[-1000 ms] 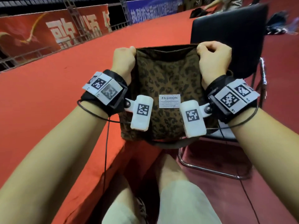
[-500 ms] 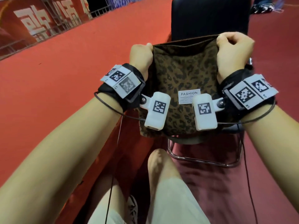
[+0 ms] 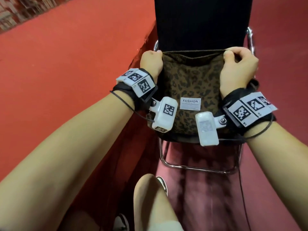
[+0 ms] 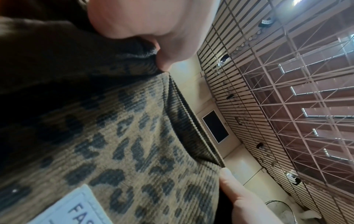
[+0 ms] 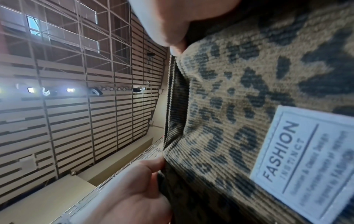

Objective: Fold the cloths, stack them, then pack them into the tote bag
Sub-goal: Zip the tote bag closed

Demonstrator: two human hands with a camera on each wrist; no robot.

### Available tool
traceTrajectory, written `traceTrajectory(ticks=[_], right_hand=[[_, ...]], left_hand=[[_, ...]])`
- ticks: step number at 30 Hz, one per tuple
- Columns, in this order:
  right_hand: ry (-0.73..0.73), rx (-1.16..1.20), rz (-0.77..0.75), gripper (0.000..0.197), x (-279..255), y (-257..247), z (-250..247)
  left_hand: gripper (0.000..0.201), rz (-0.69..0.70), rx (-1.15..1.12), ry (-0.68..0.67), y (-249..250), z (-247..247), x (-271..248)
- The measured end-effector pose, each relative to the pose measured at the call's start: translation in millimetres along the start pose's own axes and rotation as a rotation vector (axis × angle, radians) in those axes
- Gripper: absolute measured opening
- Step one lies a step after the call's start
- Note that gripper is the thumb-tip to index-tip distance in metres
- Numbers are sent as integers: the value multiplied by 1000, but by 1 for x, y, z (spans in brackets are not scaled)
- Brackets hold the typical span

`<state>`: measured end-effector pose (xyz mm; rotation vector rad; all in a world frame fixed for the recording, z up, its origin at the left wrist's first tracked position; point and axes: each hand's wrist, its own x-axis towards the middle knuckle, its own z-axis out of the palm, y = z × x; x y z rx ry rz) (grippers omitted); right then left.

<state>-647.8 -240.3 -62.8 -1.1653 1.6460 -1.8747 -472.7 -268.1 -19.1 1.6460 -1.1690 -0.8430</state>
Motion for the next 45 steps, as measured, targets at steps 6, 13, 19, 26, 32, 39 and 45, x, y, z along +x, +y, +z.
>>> traceTrajectory(ticks=[6, 13, 19, 26, 32, 39, 45], right_hand=[[-88, -202, -184, 21, 45, 41, 23], [-301, -694, -218, 27, 56, 123, 29], [-392, -730, -290, 37, 57, 140, 34], [-557, -810, -237, 55, 59, 140, 16], [-585, -937, -243, 56, 51, 139, 11], [-589, -963, -226, 53, 42, 128, 18], [-499, -922, -251, 48, 36, 108, 23]], left_hand=[[25, 112, 101, 57, -27, 25, 55], [18, 211, 474, 99, -98, 54, 72], [30, 392, 612, 217, -109, 48, 82], [46, 587, 815, -160, -124, 70, 46], [51, 503, 906, -226, -129, 78, 41], [52, 399, 883, -349, -122, 59, 45], [45, 430, 793, -387, -95, 48, 46]])
